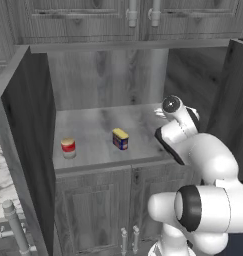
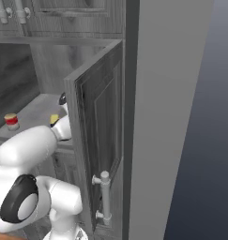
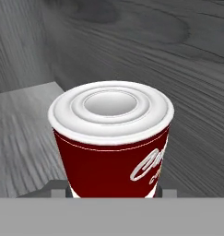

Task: Stack two cans on top of the other two cans in the cabinet.

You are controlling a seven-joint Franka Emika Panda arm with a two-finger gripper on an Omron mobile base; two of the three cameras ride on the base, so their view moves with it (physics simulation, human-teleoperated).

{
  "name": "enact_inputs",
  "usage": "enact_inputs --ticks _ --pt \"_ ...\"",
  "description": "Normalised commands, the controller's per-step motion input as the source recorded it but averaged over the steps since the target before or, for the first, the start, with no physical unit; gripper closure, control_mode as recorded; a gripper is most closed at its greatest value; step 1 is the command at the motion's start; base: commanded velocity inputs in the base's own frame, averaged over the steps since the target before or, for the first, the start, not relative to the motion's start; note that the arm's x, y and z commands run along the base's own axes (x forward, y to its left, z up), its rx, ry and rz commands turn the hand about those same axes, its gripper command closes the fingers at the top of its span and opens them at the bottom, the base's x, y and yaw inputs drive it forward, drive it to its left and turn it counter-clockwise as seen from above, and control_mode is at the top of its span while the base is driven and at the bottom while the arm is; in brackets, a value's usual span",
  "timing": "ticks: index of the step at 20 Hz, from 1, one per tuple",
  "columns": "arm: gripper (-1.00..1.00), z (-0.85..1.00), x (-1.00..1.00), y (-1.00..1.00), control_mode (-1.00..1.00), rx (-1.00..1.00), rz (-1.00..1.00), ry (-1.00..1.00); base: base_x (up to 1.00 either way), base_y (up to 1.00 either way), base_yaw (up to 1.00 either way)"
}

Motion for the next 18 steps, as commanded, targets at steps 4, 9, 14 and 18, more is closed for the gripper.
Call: enact_inputs --ticks 4,9,14,18 --pt "1.0 -0.13 0.0 -0.07 -1.0 0.0 0.0 0.0 0.0 0.0 0.0" --pt "1.0 -0.14 0.01 -0.03 -1.0 0.0 -0.01 0.0 0.0 0.0 0.0" --pt "1.0 -0.09 0.08 0.0 -1.0 0.0 0.0 0.0 0.0 0.0 0.0" --pt "1.0 -0.13 0.01 0.0 -1.0 0.0 0.0 0.0 0.0 0.0 0.0"
